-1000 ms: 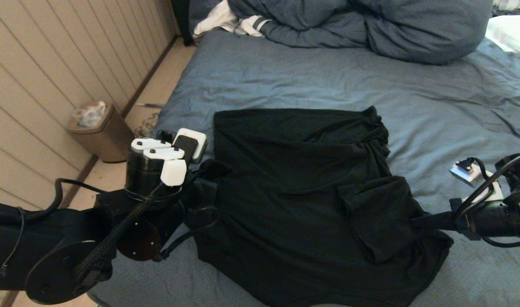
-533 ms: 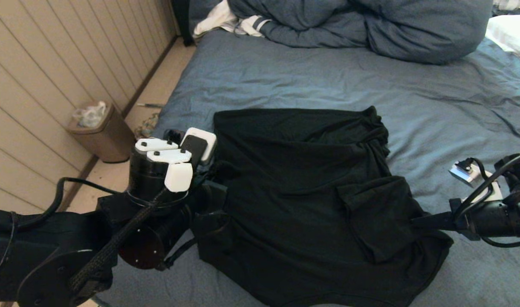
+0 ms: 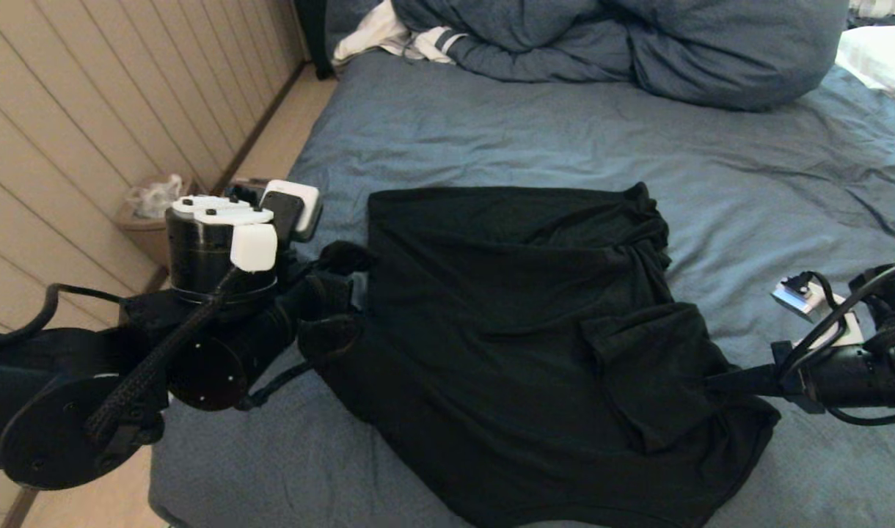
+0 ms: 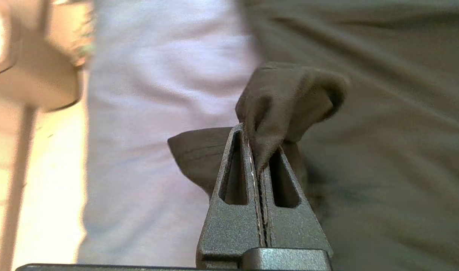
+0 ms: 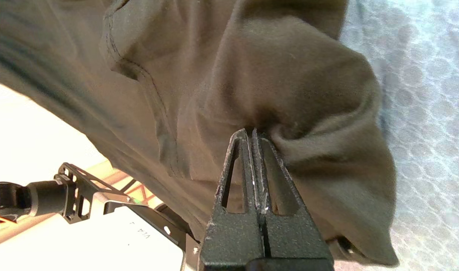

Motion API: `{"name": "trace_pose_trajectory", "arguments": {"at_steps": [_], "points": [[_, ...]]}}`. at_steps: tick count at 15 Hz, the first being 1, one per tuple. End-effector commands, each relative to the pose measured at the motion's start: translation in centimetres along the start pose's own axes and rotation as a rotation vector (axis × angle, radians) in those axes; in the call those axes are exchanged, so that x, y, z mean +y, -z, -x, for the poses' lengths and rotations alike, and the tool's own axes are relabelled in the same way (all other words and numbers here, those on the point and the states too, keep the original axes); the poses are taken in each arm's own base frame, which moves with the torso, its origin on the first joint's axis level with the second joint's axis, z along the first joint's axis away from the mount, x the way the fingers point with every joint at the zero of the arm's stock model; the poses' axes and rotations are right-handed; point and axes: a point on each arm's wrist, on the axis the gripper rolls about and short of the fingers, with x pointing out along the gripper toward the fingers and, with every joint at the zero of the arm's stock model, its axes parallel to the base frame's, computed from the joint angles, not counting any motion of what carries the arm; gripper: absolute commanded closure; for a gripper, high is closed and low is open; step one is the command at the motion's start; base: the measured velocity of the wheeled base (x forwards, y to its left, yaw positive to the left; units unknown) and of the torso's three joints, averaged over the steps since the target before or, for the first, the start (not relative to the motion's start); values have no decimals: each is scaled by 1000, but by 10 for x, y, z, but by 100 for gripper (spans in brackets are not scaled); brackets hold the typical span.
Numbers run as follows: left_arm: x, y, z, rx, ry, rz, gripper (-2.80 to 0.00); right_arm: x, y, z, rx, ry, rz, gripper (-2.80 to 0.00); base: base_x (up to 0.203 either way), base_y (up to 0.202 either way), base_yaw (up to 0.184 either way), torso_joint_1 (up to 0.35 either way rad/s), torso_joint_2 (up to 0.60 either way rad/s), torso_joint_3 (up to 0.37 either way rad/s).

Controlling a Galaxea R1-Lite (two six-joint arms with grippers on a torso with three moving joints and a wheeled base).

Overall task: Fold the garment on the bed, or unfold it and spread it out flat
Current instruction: Fold the black T-shirt

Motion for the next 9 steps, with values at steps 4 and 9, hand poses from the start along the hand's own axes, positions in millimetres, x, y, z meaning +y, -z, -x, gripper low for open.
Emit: {"name": "trace_pose_trajectory", "arguments": {"at_steps": [4,9], "points": [[24,21,-7,66,-43,61,0,0,0,-1,2,-7,-3,0,0,0,0,0,0,0],[27,42,6,106,-42,67,0,-2,1,-3,10,-7,-8,0,0,0,0,0,0,0]]}}
